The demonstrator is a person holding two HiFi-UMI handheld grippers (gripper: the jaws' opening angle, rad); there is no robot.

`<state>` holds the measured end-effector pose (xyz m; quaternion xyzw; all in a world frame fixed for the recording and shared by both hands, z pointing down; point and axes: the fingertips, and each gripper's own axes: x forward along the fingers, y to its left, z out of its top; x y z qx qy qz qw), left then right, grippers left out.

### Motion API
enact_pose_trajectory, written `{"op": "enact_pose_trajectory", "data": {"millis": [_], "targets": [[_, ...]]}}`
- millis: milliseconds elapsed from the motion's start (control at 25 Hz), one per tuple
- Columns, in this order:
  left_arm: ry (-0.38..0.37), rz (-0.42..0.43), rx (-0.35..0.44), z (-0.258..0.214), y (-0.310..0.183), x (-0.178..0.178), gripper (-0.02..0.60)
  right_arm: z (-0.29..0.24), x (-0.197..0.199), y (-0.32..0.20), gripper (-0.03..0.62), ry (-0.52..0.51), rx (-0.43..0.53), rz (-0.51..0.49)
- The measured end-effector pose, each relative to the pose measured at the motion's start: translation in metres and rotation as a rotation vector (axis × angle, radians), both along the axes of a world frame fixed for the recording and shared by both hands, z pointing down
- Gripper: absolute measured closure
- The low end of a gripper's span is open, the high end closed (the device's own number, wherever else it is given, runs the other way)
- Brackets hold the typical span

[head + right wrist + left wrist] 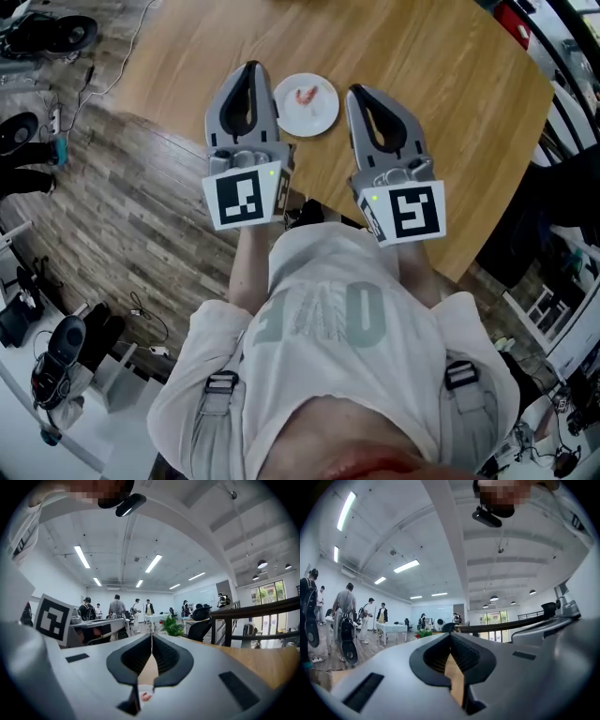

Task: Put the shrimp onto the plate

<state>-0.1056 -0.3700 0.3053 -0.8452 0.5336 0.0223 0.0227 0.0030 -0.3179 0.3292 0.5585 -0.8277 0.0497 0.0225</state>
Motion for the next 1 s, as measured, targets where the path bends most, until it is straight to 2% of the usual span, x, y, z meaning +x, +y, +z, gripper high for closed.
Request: {"op": "enact_pose_trajectory", "data": {"millis": [160,640,1000], "targets": [[0.010,-0.019,0.106,-0.023,0.024,-0.007,0.571,-0.013,-0.003,0.003,0.574,0.000,0.050,0.005],[0.011,-0.019,0.057,-0.008,0.033,-0.013,0.572,-0.011,-0.026,0.004,0.576,0.065,0.052,-0.029],[-0.007,-0.050,0.067,-0.010,0.035,-0.022,0.572,-0.009,-0.027,0.011,0.576,0.085,0.050,-0.031]]}}
